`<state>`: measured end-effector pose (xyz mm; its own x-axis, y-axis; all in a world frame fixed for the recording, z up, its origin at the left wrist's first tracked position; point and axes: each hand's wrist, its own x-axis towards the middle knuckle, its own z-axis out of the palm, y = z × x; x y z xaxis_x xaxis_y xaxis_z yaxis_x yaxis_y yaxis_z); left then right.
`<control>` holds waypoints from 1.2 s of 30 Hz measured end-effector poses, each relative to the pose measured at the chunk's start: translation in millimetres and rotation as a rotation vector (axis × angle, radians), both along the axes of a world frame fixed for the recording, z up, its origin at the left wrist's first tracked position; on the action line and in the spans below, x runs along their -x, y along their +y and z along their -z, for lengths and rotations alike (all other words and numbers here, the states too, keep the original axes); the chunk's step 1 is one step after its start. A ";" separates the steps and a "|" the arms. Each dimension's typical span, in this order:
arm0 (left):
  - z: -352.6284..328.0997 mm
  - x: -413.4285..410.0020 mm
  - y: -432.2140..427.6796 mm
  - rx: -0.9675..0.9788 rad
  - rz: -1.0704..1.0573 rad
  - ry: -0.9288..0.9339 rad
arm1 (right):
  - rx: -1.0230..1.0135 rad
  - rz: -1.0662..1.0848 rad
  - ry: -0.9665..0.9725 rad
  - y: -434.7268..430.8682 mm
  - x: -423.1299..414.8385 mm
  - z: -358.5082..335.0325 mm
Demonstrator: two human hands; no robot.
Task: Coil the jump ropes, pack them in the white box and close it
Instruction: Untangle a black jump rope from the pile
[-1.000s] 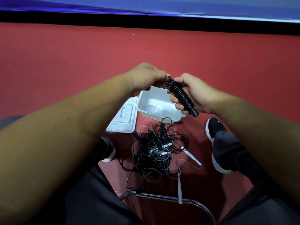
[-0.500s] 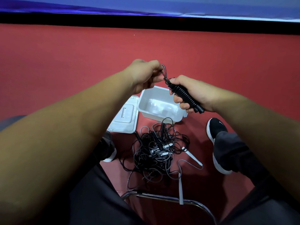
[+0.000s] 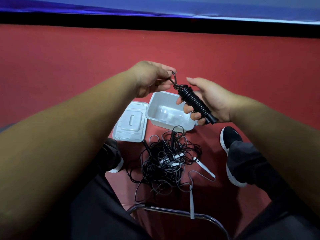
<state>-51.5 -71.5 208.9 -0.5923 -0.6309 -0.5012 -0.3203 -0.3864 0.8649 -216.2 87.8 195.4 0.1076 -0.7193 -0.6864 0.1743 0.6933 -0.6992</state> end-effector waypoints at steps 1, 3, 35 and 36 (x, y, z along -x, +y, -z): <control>-0.4 0.2 0.7 -0.007 -0.005 0.017 | 0.001 0.000 -0.003 0.9 -0.5 0.5; -2.1 1.3 2.5 -0.012 -0.020 0.050 | 0.004 0.006 -0.025 1.2 -1.4 1.9; 153.1 -15.4 -89.2 -0.096 -0.115 -0.490 | -0.166 0.470 0.145 -109.1 2.0 175.0; 167.7 -15.9 -90.8 -0.104 -0.144 -0.506 | -0.161 0.483 0.136 -114.2 0.4 185.6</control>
<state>-35.6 -162.3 41.2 -0.1720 -0.6199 -0.7656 -0.6245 -0.5324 0.5714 -216.6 -26.4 9.8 -0.3081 -0.5495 -0.7766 0.4153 0.6567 -0.6294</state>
